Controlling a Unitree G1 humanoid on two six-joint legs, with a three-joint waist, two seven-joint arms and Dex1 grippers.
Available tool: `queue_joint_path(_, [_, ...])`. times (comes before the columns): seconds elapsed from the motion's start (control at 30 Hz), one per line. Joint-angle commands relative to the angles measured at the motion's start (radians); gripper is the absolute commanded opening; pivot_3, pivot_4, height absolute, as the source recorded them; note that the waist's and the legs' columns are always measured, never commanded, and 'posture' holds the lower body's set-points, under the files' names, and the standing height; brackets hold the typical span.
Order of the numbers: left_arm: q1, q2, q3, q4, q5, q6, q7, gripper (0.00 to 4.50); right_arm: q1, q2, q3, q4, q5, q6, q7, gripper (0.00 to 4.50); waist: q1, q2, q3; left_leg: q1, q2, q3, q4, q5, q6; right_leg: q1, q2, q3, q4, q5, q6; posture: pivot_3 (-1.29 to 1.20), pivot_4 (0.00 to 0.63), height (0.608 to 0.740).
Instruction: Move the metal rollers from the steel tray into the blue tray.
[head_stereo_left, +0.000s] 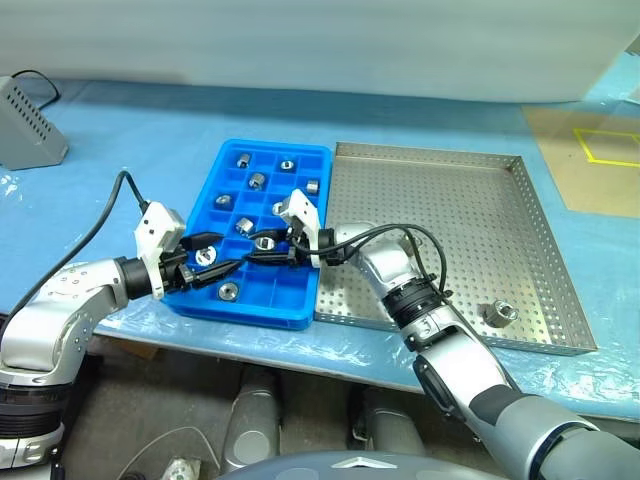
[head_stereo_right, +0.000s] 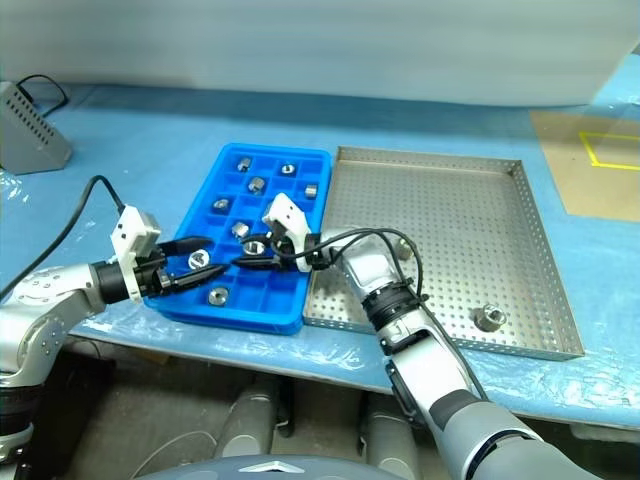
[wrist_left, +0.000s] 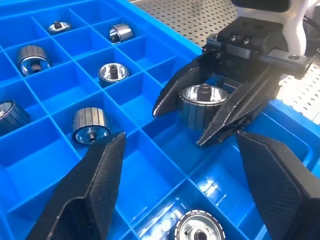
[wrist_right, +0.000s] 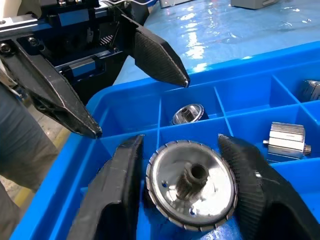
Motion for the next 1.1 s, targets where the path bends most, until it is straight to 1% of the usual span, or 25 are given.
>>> queue_joint_path(0.03, [-0.011, -0.003, 0.005, -0.011, -0.001, -0.021, 0.006, 3.74, -0.014, 0.015, -0.022, -0.013, 0.013, -0.003, -0.010, 3.36, -0.001, 0.000, 0.000, 0.000, 0.000, 0.000, 0.000, 0.000, 0.000, 0.000, 0.000, 0.000, 0.000, 0.000, 0.000, 0.18, 0.150, 0.740])
queue_joint_path(0.07, [-0.015, -0.005, 0.003, -0.011, -0.002, -0.020, 0.007, 3.74, -0.019, 0.016, -0.032, -0.007, 0.014, -0.006, -0.025, 3.69, -0.001, 0.000, 0.000, 0.000, 0.000, 0.000, 0.000, 0.000, 0.000, 0.000, 0.000, 0.000, 0.000, 0.000, 0.000, 0.18, 0.150, 0.740])
queue_joint_path(0.2, [-0.021, -0.009, -0.012, -0.019, -0.005, -0.017, 0.002, 3.74, -0.040, 0.004, -0.071, 0.007, 0.009, -0.030, -0.075, 3.69, -0.001, 0.000, 0.000, 0.000, 0.000, 0.000, 0.000, 0.000, -0.001, 0.000, 0.000, 0.000, 0.001, 0.000, 0.000, 0.16, 0.150, 0.740])
queue_joint_path(0.37, [-0.075, -0.039, -0.061, 0.001, -0.008, -0.022, -0.008, 3.74, -0.036, -0.092, -0.163, -0.160, 0.081, 0.045, -0.069, 3.69, 0.003, 0.000, 0.000, 0.000, 0.000, 0.000, 0.000, 0.001, -0.001, 0.000, 0.000, 0.000, 0.000, 0.000, 0.000, 0.08, 0.150, 0.740])
queue_joint_path(0.5, [-0.148, -0.077, -0.131, 0.056, 0.013, -0.041, -0.033, 3.74, 0.035, -0.227, -0.243, -0.398, 0.191, 0.199, -0.037, 3.69, 0.000, -0.001, -0.001, 0.001, -0.001, 0.000, 0.000, 0.003, -0.004, 0.002, 0.000, 0.000, 0.001, 0.000, 0.000, 0.04, 0.150, 0.740])
queue_joint_path(0.6, [-0.207, -0.102, -0.186, 0.124, 0.038, -0.068, -0.068, 3.74, 0.134, -0.381, -0.289, -0.549, 0.229, 0.308, -0.023, 3.69, -0.001, -0.002, -0.001, 0.002, 0.000, 0.000, 0.000, 0.003, -0.004, 0.003, 0.001, 0.001, 0.000, 0.000, 0.000, -0.04, 0.150, 0.740])
queue_joint_path(0.63, [-0.224, -0.111, -0.200, 0.146, 0.045, -0.077, -0.081, 3.74, 0.165, -0.421, -0.305, -0.575, 0.225, 0.321, -0.037, 3.69, -0.004, -0.002, -0.001, 0.003, 0.000, 0.000, 0.000, 0.003, -0.004, 0.003, 0.001, 0.001, 0.000, 0.000, 0.000, -0.06, 0.150, 0.740])
queue_joint_path(0.77, [-0.279, -0.142, -0.242, 0.221, 0.070, -0.111, -0.116, 3.74, 0.257, -0.505, -0.359, -0.589, 0.208, 0.327, -0.101, 3.69, -0.033, -0.002, -0.001, 0.003, -0.001, 0.001, 0.000, 0.003, -0.004, 0.003, 0.001, 0.002, 0.000, 0.000, 0.000, -0.13, 0.150, 0.740])
queue_joint_path(0.83, [-0.313, -0.164, -0.265, 0.264, 0.091, -0.131, -0.128, 3.74, 0.307, -0.521, -0.351, -0.581, 0.176, 0.291, -0.128, 3.69, -0.050, -0.003, -0.002, 0.004, 0.000, 0.001, 0.001, 0.003, -0.004, 0.004, 0.001, 0.002, 0.000, 0.000, 0.000, -0.16, 0.150, 0.740])
queue_joint_path(0.97, [-0.363, -0.186, -0.292, 0.338, 0.129, -0.167, -0.154, 3.74, 0.335, -0.483, -0.324, -0.541, 0.130, 0.226, -0.204, 3.69, -0.083, -0.003, -0.002, 0.006, 0.000, 0.001, 0.001, 0.003, -0.003, 0.005, 0.001, 0.002, 0.000, 0.000, 0.000, -0.18, 0.150, 0.740])
queue_joint_path(1.1, [-0.388, -0.184, -0.291, 0.367, 0.140, -0.176, -0.180, 3.74, 0.331, -0.454, -0.318, -0.395, 0.090, 0.156, -0.246, 3.69, -0.096, -0.003, -0.002, 0.006, 0.000, 0.000, 0.001, 0.002, -0.002, 0.005, 0.001, 0.002, 0.000, 0.000, 0.000, -0.18, 0.150, 0.740])
